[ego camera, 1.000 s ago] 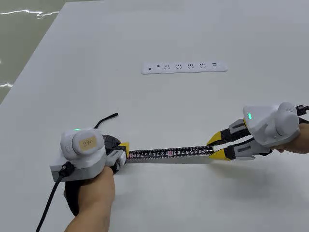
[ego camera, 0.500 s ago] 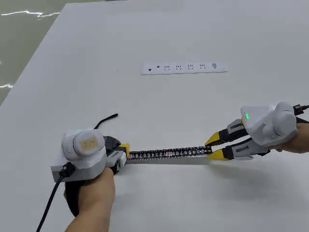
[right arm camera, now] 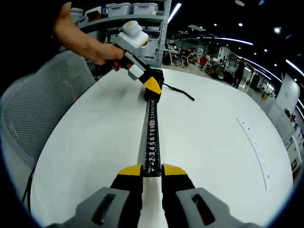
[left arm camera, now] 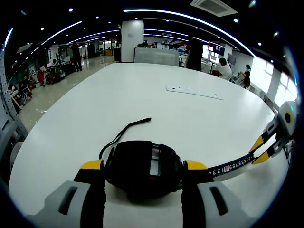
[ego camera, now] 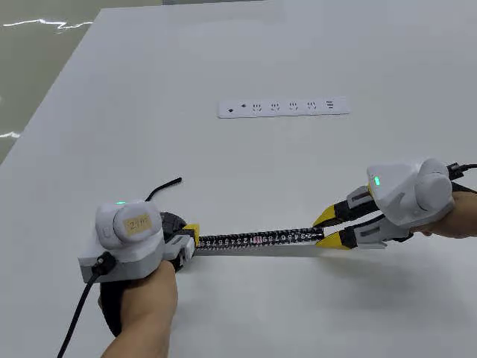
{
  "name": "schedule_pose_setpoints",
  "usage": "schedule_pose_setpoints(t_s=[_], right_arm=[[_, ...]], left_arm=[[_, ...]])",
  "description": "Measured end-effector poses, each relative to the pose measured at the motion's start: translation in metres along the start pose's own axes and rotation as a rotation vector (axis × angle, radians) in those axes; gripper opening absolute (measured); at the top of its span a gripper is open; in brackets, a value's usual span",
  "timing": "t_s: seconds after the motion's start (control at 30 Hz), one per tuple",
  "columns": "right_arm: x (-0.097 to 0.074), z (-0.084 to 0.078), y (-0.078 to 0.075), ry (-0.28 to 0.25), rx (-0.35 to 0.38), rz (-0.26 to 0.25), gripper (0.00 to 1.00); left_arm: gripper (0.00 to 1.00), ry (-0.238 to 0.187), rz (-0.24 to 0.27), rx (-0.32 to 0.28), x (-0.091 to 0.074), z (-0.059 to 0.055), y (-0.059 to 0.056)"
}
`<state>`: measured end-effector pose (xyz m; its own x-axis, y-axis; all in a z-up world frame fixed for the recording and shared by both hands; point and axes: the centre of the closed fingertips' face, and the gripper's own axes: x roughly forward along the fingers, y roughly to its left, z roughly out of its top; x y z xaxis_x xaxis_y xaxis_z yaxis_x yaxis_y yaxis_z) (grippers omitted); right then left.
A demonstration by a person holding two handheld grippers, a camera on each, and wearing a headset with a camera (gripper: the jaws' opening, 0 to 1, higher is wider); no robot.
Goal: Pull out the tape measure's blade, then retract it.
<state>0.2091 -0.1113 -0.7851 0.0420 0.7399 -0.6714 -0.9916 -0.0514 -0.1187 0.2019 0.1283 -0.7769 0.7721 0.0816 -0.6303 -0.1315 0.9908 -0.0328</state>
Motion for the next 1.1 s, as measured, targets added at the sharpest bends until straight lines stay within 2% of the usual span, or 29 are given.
schedule_pose_setpoints(t_s=[0.57,0.83,0.9,1.1], right_arm=[[0.0009,0.0035,-0.0006,-0.001,0.0,0.0,0.14],[0.0015,0.0052,0.0002,0.002,0.002,-0.001,0.14],[0.0012,0.0055,-0.0002,0.002,0.001,-0.003,0.14],[0.0013,0.0069,-0.0016,0.001,0.0,-0.008,0.14]], left_arm=[[0.6,0.004,0.002,-0.003,0.0045,-0.0015,0.003],[0.6,0.006,0.003,-0.005,0.0035,-0.0013,0.0039],[0.6,0.006,0.004,-0.007,-0.0021,-0.0007,0.0007],[0.6,0.004,0.005,-0.018,0.0015,-0.0002,0.0038]])
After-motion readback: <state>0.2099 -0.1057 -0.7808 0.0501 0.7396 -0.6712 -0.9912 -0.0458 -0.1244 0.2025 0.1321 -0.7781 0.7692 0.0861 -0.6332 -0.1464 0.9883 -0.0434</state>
